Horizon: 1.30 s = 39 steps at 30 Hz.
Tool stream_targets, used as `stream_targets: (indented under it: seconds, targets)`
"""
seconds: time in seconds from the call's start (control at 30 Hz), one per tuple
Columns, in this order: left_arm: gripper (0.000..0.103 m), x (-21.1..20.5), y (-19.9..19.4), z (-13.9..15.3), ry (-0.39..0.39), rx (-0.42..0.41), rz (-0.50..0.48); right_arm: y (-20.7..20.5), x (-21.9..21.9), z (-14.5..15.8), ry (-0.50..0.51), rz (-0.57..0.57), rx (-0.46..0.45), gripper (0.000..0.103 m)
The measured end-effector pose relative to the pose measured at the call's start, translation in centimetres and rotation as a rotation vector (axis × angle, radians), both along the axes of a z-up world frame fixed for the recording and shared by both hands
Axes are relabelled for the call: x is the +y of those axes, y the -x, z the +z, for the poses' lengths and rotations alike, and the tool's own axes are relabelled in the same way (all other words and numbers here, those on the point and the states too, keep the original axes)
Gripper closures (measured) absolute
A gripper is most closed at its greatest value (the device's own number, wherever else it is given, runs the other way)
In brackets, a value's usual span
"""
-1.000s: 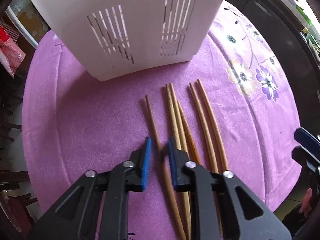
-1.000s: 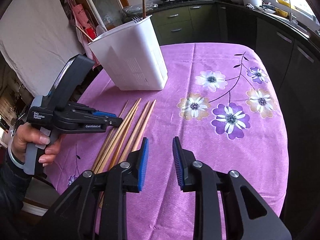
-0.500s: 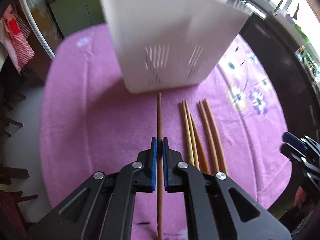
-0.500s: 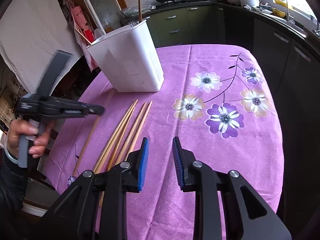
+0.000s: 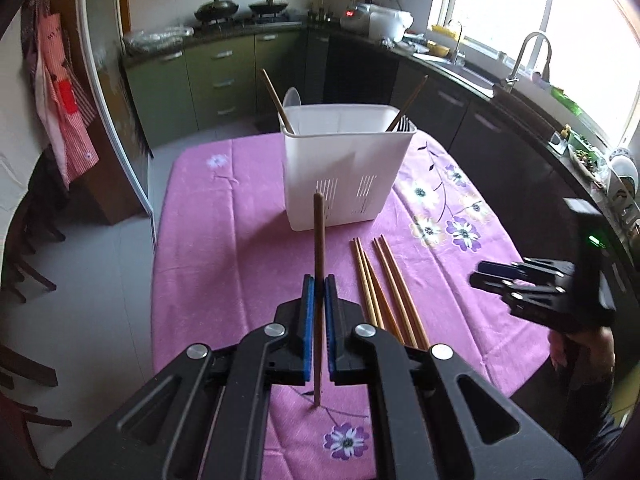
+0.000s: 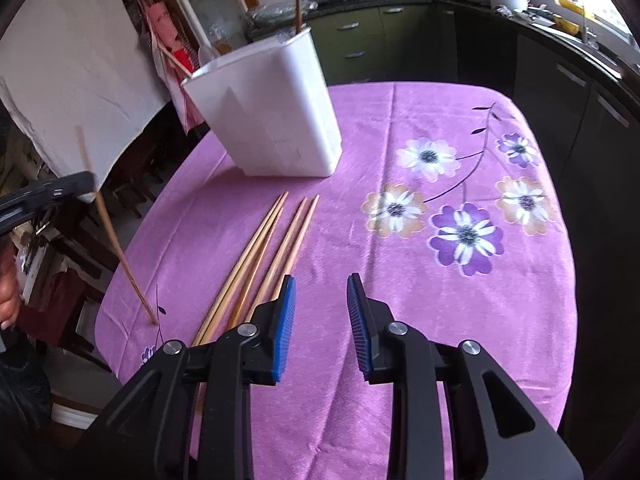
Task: Organize utensils
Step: 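Lift the chopstick with the left tool while the right tool grasps another chopstick, then carry both chopsticks over the caddy and open both tools to drop them in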
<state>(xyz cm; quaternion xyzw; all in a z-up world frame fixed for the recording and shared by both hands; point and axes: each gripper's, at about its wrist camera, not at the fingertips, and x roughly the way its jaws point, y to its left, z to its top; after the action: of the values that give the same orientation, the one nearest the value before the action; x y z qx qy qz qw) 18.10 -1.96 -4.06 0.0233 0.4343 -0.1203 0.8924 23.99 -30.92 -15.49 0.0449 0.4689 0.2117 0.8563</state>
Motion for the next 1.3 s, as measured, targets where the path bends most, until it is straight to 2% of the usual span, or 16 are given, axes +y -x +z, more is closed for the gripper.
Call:
stream_targets:
  seconds: [0.33,0.47,0.6,0.67,0.77,0.9,0.97,1.1,1.23,1.3]
  targets:
    - [0.098,1.6,3.0,0.7,0.002,-0.053,-0.014,-5.4,5.8,-2.1,0.120,0.089,0.158,0.076]
    - [0.098,1.9,3.2,0.7,0.001,-0.058,-0.026,-7.4,8.2,-3.5,0.201,0.089,0.216,0.077]
    - [0.098,2.2,3.3,0.6,0.006,-0.064,-0.044,-8.4,9.2,-4.3,0.274,0.074,0.244,0.079]
    - [0.098,2.3,3.3,0.6,0.013,-0.066,-0.053,-8.6,9.7,-4.7,0.310,0.067,0.253,0.084]
    - [0.098,2.5,3.3,0.6,0.020,-0.069,-0.063,-8.7,10.3,-5.0,0.339,0.064,0.265,0.084]
    - [0.098,2.7,3.3,0.5,0.026,-0.072,-0.068,-8.8,12.1,-5.5,0.374,0.075,0.260,0.084]
    - [0.098,2.7,3.3,0.5,0.024,-0.071,-0.067,-8.7,13.1,-5.7,0.376,0.086,0.256,0.094]
    - [0.098,2.8,3.3,0.5,0.026,-0.070,-0.062,-8.5,13.0,-5.4,0.387,0.072,0.219,0.096]
    - [0.098,2.8,3.2,0.6,0.022,-0.066,-0.061,-7.2,11.8,-2.8,0.305,0.061,0.149,0.096]
    - [0.098,2.7,3.3,0.6,0.019,-0.065,-0.063,-5.7,10.5,-0.1,0.259,0.046,0.077,0.096]
